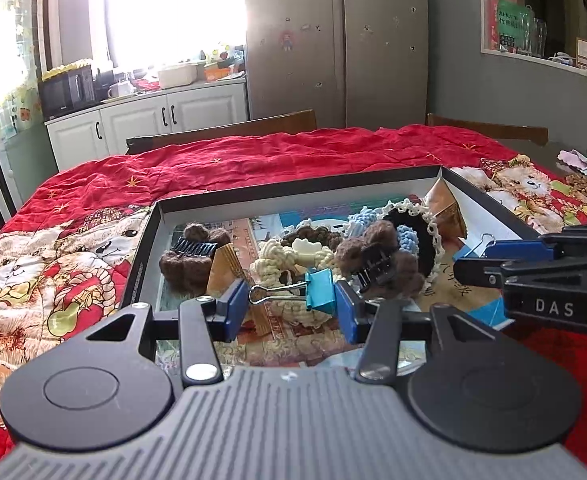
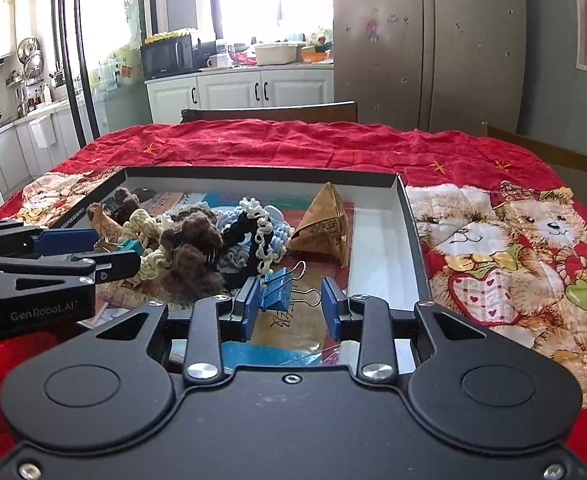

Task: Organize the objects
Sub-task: 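Lift both blue binder clips and carry them over the box, then lower both binder clips into the box and open both tools to release them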

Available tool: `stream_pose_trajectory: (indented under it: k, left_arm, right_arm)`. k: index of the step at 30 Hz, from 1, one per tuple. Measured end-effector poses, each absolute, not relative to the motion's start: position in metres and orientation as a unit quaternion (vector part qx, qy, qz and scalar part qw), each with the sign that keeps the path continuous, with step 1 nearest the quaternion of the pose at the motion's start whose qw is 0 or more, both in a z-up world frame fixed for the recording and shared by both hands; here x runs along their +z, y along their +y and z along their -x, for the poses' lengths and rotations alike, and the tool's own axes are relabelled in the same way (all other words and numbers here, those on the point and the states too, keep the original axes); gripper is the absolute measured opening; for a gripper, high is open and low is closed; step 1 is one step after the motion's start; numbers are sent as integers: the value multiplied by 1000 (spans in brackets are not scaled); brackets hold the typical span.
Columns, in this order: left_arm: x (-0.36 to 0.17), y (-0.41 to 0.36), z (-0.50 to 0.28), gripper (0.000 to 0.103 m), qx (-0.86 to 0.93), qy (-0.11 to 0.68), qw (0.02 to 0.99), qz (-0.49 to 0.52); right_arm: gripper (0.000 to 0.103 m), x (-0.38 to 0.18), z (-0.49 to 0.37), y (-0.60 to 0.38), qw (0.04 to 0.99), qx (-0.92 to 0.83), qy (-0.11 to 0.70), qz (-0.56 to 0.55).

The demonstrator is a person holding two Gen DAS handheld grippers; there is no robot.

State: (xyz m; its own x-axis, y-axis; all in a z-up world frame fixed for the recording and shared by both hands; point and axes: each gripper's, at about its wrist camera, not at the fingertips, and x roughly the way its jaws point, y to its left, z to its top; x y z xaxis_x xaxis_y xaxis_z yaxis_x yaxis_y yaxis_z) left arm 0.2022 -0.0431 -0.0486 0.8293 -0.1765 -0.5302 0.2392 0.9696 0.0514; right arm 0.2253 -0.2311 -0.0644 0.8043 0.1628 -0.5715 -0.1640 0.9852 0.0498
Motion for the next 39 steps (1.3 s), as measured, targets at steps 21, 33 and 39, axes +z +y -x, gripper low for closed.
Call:
stream_pose_trajectory:
  k: [21,33,39]
  left_arm:
    - [-58,-55,-204,52,-94,272,951,-112]
    - [-59,-54,-205,52,-95,276,950,-108]
    - [-59,-54,-203,54,-95,271,951,-112]
  right_arm:
    - [32,-74,-233,-226,943,84,323,13]
    - [32,-76,-233,-224,942,84,323,18]
    - [32,-76,-232,-224,942,84,323,21]
